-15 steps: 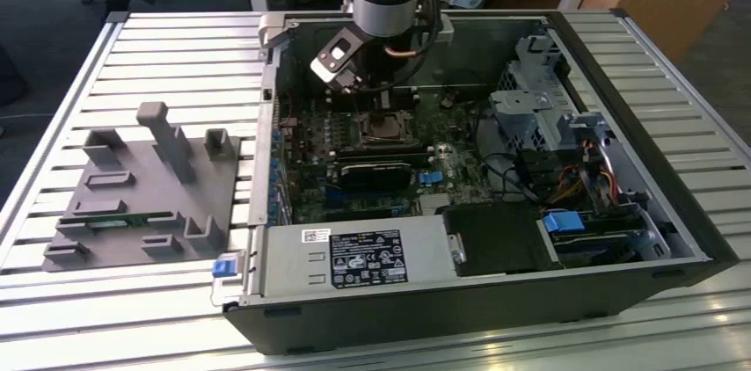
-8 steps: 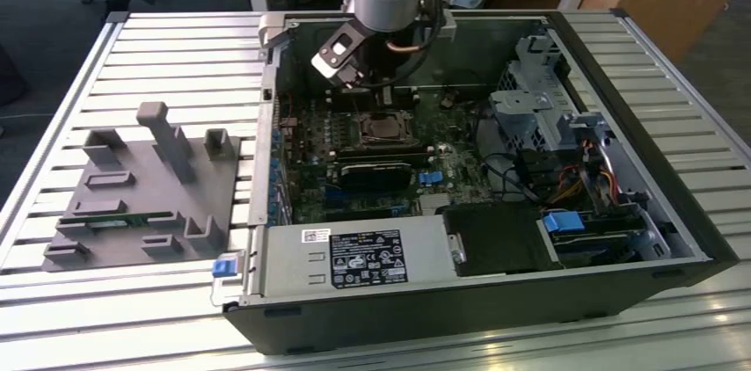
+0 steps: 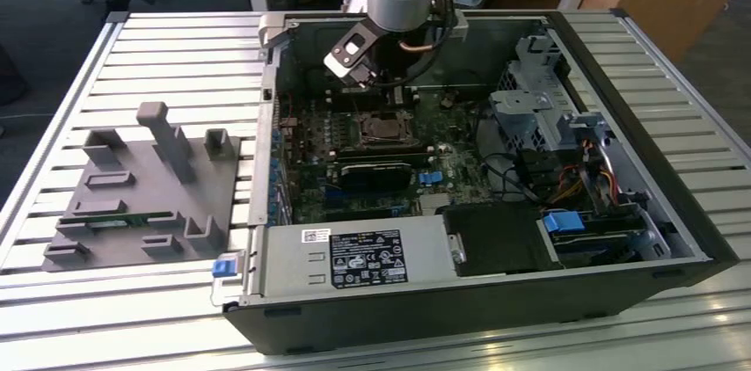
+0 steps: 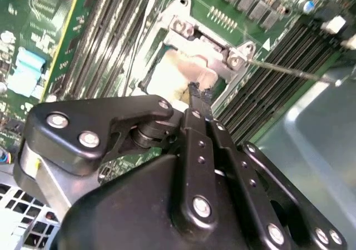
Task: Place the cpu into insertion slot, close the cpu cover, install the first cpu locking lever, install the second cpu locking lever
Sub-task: 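Close the cpu cover, then install the first cpu locking lever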
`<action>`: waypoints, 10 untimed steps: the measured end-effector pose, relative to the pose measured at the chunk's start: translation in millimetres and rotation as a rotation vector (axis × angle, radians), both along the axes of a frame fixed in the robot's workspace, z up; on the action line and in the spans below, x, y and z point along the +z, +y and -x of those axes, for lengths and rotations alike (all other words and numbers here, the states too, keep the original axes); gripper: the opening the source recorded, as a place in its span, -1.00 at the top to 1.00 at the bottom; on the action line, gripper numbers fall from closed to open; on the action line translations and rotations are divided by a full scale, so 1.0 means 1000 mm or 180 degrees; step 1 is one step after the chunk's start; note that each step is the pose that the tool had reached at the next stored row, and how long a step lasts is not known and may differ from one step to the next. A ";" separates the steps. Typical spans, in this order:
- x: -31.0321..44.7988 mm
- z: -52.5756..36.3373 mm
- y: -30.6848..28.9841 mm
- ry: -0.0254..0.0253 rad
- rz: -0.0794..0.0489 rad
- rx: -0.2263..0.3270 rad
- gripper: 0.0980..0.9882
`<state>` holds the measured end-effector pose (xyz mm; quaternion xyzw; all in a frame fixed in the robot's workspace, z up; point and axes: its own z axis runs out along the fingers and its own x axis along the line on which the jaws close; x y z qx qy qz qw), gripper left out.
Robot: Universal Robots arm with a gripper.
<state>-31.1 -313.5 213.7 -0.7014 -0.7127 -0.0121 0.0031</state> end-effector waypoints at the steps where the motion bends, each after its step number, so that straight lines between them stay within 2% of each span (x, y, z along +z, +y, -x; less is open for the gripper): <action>1: 0.0000 -0.0010 0.0000 0.0000 0.0000 0.0000 0.98; 7: 0.0009 -0.0026 0.0000 0.0001 0.0003 0.0000 0.98; 10: 0.0091 -0.0027 0.0000 0.0001 0.0003 0.0000 0.98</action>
